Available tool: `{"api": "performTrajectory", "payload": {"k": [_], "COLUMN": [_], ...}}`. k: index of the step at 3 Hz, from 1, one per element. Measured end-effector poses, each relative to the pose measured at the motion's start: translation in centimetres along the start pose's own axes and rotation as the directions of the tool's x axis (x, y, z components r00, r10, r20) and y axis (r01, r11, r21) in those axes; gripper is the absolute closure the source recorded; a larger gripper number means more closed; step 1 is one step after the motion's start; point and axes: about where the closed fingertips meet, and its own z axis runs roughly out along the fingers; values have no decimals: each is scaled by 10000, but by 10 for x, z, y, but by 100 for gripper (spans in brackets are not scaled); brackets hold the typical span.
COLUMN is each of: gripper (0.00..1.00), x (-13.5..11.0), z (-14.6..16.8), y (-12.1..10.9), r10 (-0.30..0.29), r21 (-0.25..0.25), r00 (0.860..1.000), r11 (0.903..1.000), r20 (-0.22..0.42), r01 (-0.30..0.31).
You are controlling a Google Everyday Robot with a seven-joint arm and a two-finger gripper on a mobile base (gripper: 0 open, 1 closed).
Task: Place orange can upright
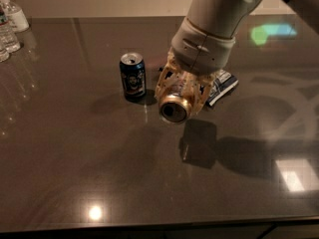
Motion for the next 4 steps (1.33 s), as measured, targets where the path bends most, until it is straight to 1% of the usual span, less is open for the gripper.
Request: {"api": "performTrajectory", "payload": {"k": [1, 2, 3, 4], "gripper": [100, 100, 100, 100], "x": [16, 26, 27, 21], "z": [-25, -41, -48, -58], "y": [-7, -12, -5, 6], "r10": [692, 1458, 2600, 3731], "r21": [-263, -26, 809, 1762], "r00": [9950, 9841, 9637, 9278], "r11": [9971, 9892, 9636, 9131], "r20": [-715, -1013, -603, 20], "r01": [-712, -1468, -2549, -3676]}}
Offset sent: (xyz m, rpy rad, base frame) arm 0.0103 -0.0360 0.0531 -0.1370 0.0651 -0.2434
